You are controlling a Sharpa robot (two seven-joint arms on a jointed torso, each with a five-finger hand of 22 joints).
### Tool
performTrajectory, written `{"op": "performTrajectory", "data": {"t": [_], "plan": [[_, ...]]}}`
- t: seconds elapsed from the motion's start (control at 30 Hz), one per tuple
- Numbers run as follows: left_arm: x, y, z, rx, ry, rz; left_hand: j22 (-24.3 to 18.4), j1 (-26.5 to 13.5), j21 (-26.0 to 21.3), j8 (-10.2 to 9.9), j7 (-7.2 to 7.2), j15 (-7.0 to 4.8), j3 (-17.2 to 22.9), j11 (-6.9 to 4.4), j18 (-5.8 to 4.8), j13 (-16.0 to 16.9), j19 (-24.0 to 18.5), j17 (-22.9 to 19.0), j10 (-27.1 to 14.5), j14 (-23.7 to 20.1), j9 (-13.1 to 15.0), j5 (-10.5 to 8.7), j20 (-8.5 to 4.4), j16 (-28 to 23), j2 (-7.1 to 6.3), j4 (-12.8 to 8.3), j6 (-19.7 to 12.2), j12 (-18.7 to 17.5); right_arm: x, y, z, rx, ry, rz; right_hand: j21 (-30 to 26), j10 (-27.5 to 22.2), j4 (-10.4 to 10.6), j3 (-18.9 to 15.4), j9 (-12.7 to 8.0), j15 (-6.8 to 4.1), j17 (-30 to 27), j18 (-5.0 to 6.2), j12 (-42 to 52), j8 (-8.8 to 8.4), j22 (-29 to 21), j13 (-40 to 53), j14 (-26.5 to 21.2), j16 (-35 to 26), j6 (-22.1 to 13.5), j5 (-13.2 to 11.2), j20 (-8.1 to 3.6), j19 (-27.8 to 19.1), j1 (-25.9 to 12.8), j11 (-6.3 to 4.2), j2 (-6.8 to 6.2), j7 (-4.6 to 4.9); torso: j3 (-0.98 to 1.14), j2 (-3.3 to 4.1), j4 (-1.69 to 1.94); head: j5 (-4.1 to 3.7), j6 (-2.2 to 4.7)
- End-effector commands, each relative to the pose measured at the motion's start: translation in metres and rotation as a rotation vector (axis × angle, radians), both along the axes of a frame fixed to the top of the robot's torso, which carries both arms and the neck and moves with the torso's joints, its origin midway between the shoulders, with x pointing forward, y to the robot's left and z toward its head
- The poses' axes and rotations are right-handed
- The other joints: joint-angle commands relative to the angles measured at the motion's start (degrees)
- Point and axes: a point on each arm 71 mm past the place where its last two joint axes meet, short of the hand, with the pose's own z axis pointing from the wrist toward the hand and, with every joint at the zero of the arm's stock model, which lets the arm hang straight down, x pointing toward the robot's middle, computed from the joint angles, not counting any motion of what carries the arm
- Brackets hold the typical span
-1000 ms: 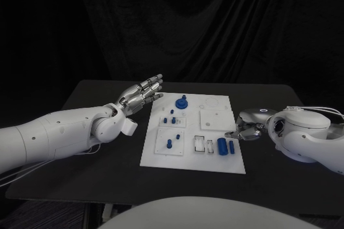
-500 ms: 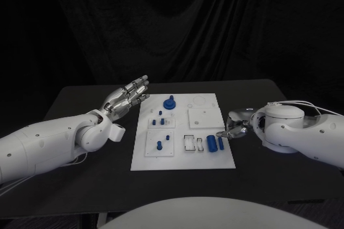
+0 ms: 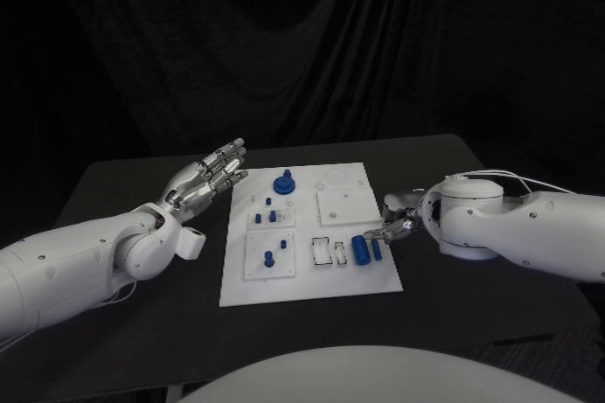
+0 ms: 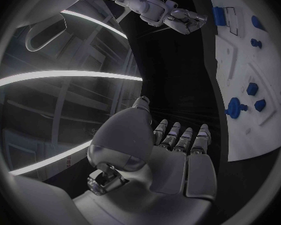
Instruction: Assemble the parts on the task board
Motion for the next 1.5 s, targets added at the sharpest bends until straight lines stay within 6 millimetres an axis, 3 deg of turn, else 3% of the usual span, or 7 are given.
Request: {"op": "performTrajectory", "data": {"t": [0.03,0.17,0.57,0.73,0.93,1.2,1.5], "plan": [[-0.001,0.000,0.002,-0.011,-0.036,-0.010,0.0,0.2,-0.1,0.1,0.22,0.23,0.0,0.19,0.92,0.0,0.0,0.0,-0.3,0.0,0.0,0.01,-0.03,-0.1,0.34,-0.1,-0.1,-0.3,0.000,-0.001,-0.003,-0.006,0.030,-0.050,0.2,6.2,0.1,-1.2,0.3,-0.07,13.0,-0.42,0.1,-0.47,15.1,15.1,5.6,-0.3,1.0,1.4,-0.11,6.1,-1.6,0.21,0.45,-0.16,0.04,0.02,0.01,-0.44,0.00],[-0.002,-0.001,0.001,-0.010,-0.032,-0.013,0.0,0.4,-0.1,0.1,0.27,0.63,0.1,0.18,0.90,0.0,0.1,0.0,-0.4,0.0,0.0,0.54,0.17,-0.1,0.72,-0.1,-0.1,-0.3,0.001,0.002,-0.005,-0.002,0.045,-0.054,0.2,6.2,0.2,-3.9,1.1,-0.11,12.8,-0.42,0.1,-1.31,15.1,15.1,5.5,-0.4,1.7,-2.5,-0.15,6.1,-5.2,0.12,1.95,-0.25,0.07,0.11,0.10,-0.67,0.00],[-0.004,-0.003,0.000,-0.008,-0.013,-0.025,0.0,0.7,0.0,-0.1,0.42,1.22,0.4,0.28,0.81,-0.1,0.1,0.0,-0.5,0.1,-0.1,1.06,0.50,0.0,1.39,-0.1,-0.5,-0.5,0.004,0.011,-0.010,-0.049,0.039,-0.025,-0.1,6.2,0.2,-10.4,2.7,-0.04,12.5,-0.35,0.1,-2.29,15.0,15.1,5.5,-0.4,2.5,-2.9,-0.07,6.0,-8.4,0.02,3.30,-0.34,0.01,0.25,0.06,-0.05,0.00],[-0.005,-0.004,-0.001,-0.008,-0.004,-0.031,0.0,0.7,0.0,-0.2,0.50,1.46,0.4,0.35,0.78,-0.1,0.1,0.0,-0.6,0.1,-0.1,1.15,0.65,0.0,1.57,-0.1,-0.7,-0.6,0.004,0.015,-0.012,-0.101,0.016,0.013,-0.1,6.2,0.0,-12.3,4.0,-0.16,12.4,-0.34,0.1,-2.25,15.0,15.1,5.5,-0.5,2.8,-1.6,-0.16,6.0,-5.9,-0.08,3.41,-0.50,0.03,0.24,0.12,0.22,0.00],[-0.005,-0.004,-0.001,-0.007,0.002,-0.036,0.0,0.7,0.0,-0.2,0.57,1.69,0.5,0.44,0.74,-0.1,0.2,0.1,-0.6,0.2,-0.1,1.18,0.81,0.0,1.68,-0.1,-0.7,-0.6,0.003,0.019,-0.014,-0.133,-0.004,0.042,0.0,6.2,-0.1,-16.0,9.2,-0.42,12.4,-0.38,0.1,-0.85,15.0,15.1,5.5,-0.4,2.7,2.2,-0.42,6.1,-1.3,-0.46,4.05,-0.93,0.00,0.24,0.23,0.42,0.00],[-0.005,-0.005,-0.002,-0.007,0.006,-0.039,0.0,0.7,0.1,-0.2,0.62,1.81,0.5,0.48,0.73,-0.1,0.2,0.1,-0.6,0.2,-0.1,1.20,0.90,0.0,1.74,-0.1,-0.8,-0.6,0.003,0.024,-0.015,-0.138,-0.012,0.058,-0.1,6.2,-0.3,-17.9,12.7,-0.49,12.3,-0.34,0.1,-0.50,15.0,15.1,5.4,-0.4,1.7,4.7,-0.48,6.0,2.0,-0.50,4.75,-0.99,-0.05,0.18,0.15,0.66,0.00],[-0.005,-0.003,-0.002,-0.005,0.011,-0.040,0.0,0.7,0.1,-0.2,0.64,1.89,0.5,0.52,0.71,-0.1,0.2,0.1,-0.6,0.2,-0.1,1.22,0.95,0.1,1.76,-0.1,-0.8,-0.6,0.004,0.029,-0.016,-0.117,-0.027,0.064,-0.2,6.2,-0.6,-18.6,14.2,-0.57,12.0,-0.30,0.1,-0.48,14.9,15.1,5.4,-0.5,1.5,6.2,-0.53,5.9,4.1,-0.55,5.16,-1.04,-0.05,0.19,0.09,1.16,0.00]]}}
